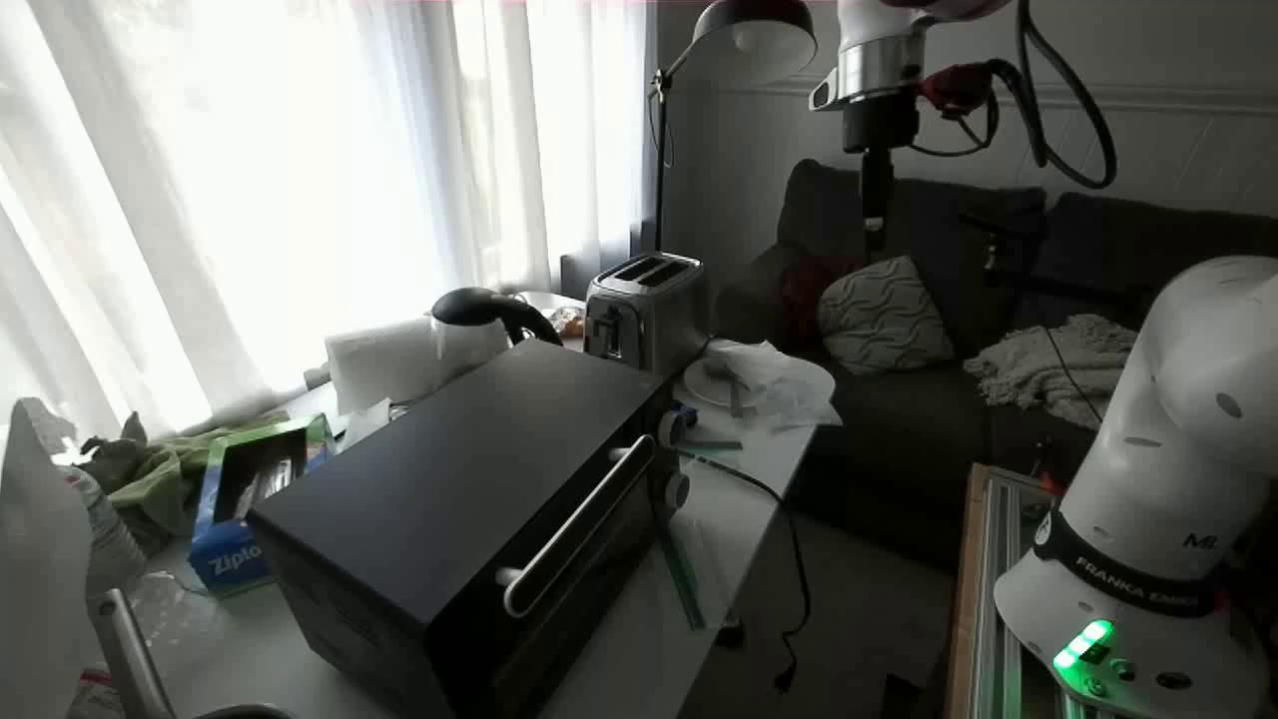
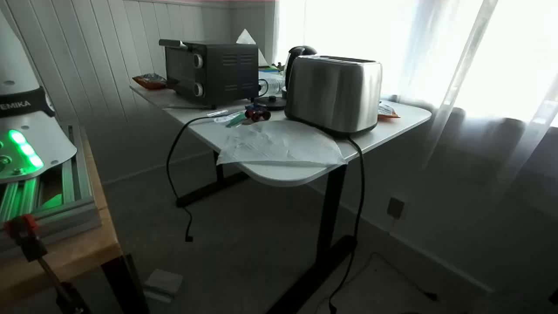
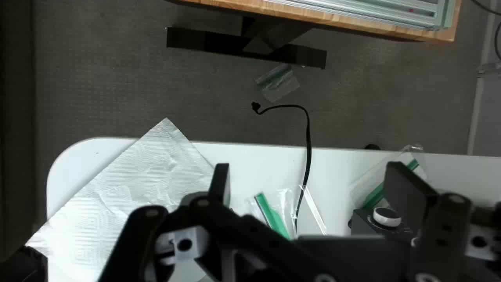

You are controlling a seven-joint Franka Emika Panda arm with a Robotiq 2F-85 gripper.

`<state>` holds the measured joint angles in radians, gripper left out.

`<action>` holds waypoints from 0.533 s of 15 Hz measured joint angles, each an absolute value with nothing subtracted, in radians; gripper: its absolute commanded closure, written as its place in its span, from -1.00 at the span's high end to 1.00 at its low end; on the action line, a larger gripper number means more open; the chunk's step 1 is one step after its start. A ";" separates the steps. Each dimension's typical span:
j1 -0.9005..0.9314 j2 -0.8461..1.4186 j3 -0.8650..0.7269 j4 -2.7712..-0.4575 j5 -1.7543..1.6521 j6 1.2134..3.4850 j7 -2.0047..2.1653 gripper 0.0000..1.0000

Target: Lift the toy car, put it on top of the oven and turn it upside down

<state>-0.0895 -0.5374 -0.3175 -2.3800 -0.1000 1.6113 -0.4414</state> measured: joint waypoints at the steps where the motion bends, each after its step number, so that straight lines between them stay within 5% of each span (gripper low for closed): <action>1: -0.090 -0.537 -0.317 -2.380 -0.100 1.611 -0.441 1.00; 8: -0.090 -0.537 -0.316 -2.380 -0.100 1.611 -0.441 1.00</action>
